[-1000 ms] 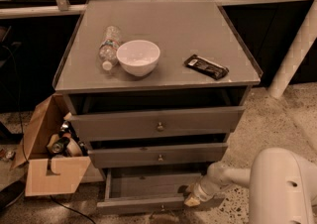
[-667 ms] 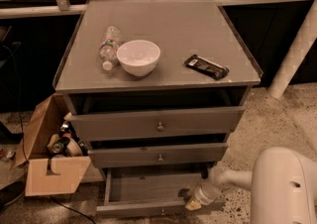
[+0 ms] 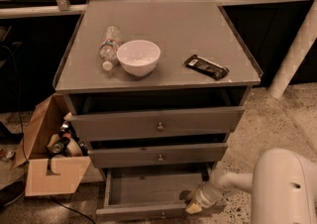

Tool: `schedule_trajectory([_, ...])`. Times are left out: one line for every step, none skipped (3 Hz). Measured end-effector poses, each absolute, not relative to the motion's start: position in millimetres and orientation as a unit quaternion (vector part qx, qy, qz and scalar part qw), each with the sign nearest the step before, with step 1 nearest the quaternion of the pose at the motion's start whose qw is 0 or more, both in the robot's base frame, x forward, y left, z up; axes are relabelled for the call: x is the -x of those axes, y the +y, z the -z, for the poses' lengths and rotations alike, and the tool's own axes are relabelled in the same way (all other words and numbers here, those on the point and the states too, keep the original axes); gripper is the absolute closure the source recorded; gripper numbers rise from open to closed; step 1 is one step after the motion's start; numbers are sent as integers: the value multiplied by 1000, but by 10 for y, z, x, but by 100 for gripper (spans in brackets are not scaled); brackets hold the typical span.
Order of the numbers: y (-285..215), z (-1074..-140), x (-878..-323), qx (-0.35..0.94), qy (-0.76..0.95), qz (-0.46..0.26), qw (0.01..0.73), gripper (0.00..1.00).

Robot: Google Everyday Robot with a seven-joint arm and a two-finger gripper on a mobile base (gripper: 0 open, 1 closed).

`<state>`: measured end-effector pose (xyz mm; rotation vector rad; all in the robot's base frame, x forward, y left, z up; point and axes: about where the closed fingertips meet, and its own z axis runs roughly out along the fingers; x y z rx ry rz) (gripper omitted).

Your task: Open bottom drawer

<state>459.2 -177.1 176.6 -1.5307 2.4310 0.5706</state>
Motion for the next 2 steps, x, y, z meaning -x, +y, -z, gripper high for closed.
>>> schedule_trajectory([-1775,-1802,-4586,519,826,-194,106,100])
schedule_trajectory([-1813,-1788,-4398,511,831,-198,96,100])
